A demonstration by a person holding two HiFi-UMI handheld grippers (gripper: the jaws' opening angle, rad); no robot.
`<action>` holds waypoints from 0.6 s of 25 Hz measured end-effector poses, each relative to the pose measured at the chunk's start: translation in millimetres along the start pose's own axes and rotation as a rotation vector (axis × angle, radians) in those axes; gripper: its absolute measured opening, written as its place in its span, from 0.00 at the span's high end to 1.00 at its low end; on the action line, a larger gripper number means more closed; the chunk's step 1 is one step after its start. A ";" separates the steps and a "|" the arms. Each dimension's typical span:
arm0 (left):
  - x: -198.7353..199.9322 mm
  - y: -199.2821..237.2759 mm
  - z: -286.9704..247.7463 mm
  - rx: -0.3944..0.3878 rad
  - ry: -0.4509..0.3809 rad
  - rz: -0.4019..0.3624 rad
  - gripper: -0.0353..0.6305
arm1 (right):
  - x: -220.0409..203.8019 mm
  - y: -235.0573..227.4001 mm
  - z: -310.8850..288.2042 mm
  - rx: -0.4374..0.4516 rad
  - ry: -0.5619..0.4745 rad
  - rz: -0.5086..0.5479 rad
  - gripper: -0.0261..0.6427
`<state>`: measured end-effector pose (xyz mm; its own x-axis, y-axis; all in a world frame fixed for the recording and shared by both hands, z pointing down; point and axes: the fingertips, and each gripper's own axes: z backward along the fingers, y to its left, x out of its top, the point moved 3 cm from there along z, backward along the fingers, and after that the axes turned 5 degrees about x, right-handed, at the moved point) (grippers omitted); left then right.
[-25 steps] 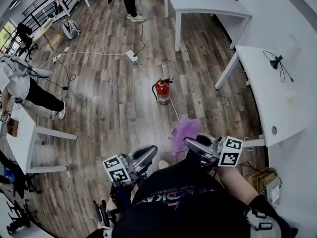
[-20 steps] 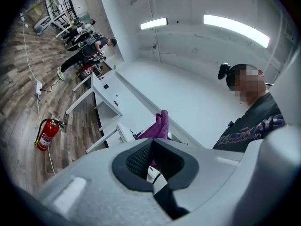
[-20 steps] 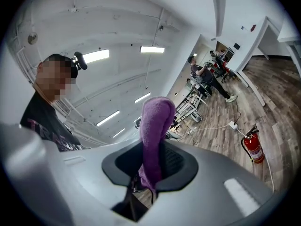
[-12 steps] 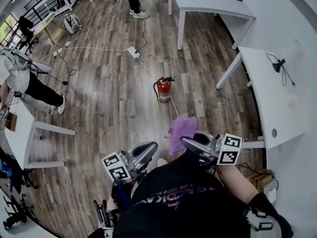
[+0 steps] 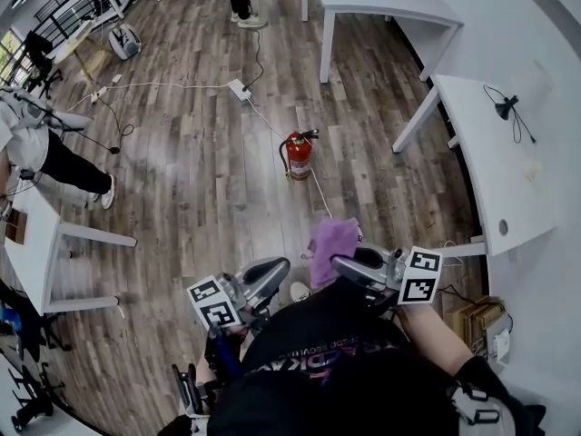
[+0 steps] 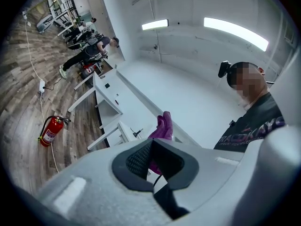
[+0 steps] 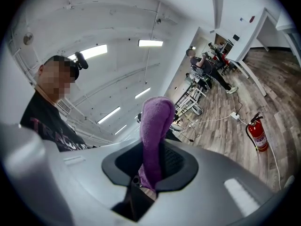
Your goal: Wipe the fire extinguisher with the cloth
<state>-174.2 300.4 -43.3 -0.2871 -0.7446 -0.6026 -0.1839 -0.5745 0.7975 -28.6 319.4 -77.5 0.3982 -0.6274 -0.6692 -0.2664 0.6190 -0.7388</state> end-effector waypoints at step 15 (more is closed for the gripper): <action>1.4 -5.9 16.0 -0.027 -0.011 -0.006 0.95 | -12.8 15.4 -10.1 -0.002 0.029 0.022 0.85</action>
<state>-188.6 308.1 -48.4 -0.2964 -0.7376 -0.6067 -0.1605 -0.5877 0.7930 -46.7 332.2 -81.1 0.3667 -0.6270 -0.6873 -0.2765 0.6319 -0.7240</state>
